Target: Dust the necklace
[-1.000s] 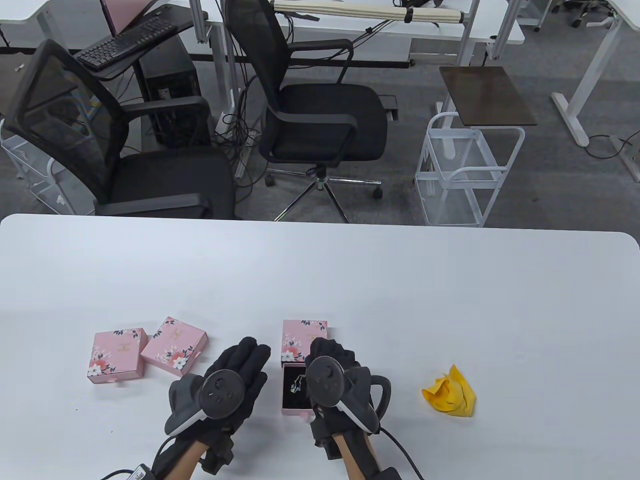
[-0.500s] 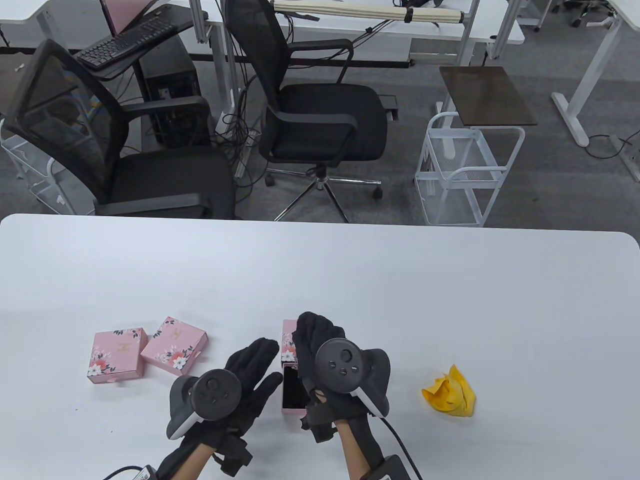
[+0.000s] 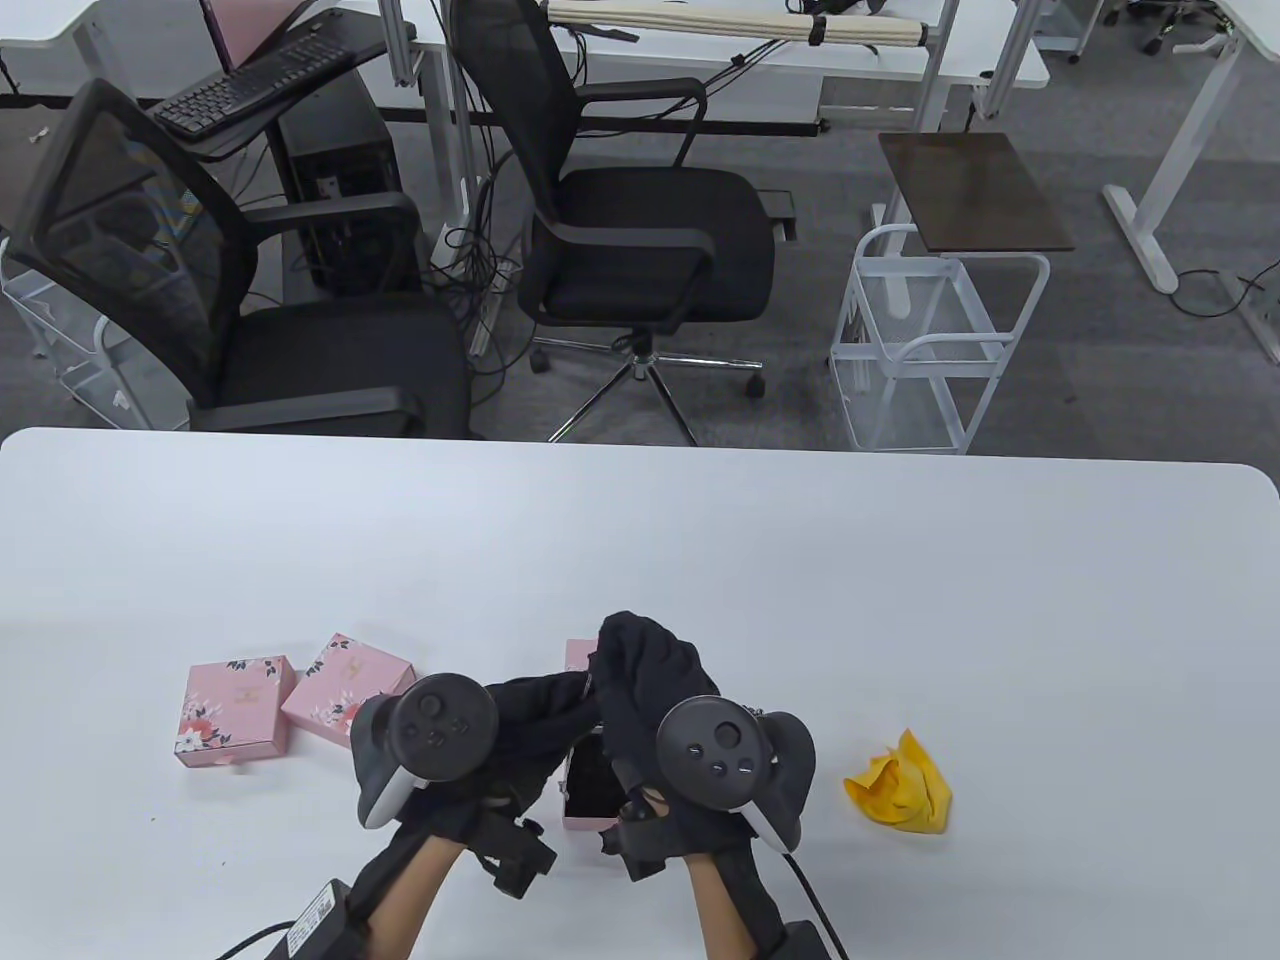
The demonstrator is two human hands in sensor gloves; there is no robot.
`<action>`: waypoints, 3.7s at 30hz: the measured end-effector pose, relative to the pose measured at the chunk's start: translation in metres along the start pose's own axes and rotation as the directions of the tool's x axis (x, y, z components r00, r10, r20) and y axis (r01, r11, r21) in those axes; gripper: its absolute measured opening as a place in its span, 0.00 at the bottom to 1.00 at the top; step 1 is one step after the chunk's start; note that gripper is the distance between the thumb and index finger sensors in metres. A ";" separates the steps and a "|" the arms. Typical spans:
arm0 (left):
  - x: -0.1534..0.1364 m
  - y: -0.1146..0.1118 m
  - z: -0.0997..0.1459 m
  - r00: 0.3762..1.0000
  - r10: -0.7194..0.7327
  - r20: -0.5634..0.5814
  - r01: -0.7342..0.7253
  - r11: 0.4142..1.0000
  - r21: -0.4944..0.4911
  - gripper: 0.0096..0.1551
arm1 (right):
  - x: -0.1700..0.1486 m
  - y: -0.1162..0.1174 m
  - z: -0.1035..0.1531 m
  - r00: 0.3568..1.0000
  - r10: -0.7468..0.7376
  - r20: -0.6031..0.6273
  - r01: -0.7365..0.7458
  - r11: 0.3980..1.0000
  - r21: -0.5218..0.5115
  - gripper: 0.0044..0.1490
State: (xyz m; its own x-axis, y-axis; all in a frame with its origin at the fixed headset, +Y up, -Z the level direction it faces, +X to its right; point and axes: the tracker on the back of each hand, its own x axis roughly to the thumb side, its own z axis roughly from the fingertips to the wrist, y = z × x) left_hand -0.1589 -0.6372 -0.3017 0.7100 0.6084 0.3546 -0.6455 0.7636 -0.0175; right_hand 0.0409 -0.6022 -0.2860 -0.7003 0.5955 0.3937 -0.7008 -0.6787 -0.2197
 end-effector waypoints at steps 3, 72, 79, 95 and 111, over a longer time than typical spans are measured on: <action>0.000 0.015 0.000 0.999 0.025 0.021 -0.024 0.998 -0.064 0.19 | -0.005 -0.002 -0.001 1.000 -0.017 -0.013 0.017 1.000 0.009 0.27; -0.048 0.100 0.032 0.934 0.356 -0.040 -0.310 0.859 0.407 0.18 | 0.036 0.079 0.018 0.999 -0.041 -0.012 0.042 0.956 0.291 0.21; -0.052 0.101 0.034 0.913 0.406 -0.040 -0.347 0.825 0.446 0.18 | 0.034 0.083 0.019 0.999 -0.043 -0.016 0.046 0.949 0.312 0.21; -0.050 0.099 0.036 0.887 0.462 0.013 -0.406 0.765 0.501 0.19 | 0.030 0.092 0.019 0.999 -0.030 -0.027 0.038 0.927 0.373 0.21; -0.031 0.078 0.025 0.917 0.397 0.035 -0.381 0.847 0.371 0.18 | -0.047 0.030 0.013 0.941 0.313 -0.132 -0.238 0.883 0.404 0.32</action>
State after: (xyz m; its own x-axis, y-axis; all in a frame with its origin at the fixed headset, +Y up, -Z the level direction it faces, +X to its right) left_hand -0.2386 -0.6022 -0.2904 0.3853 0.8534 0.3512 -0.9214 0.3351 0.1967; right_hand 0.0546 -0.6565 -0.2999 -0.8960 0.4041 0.1841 -0.3975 -0.9147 0.0733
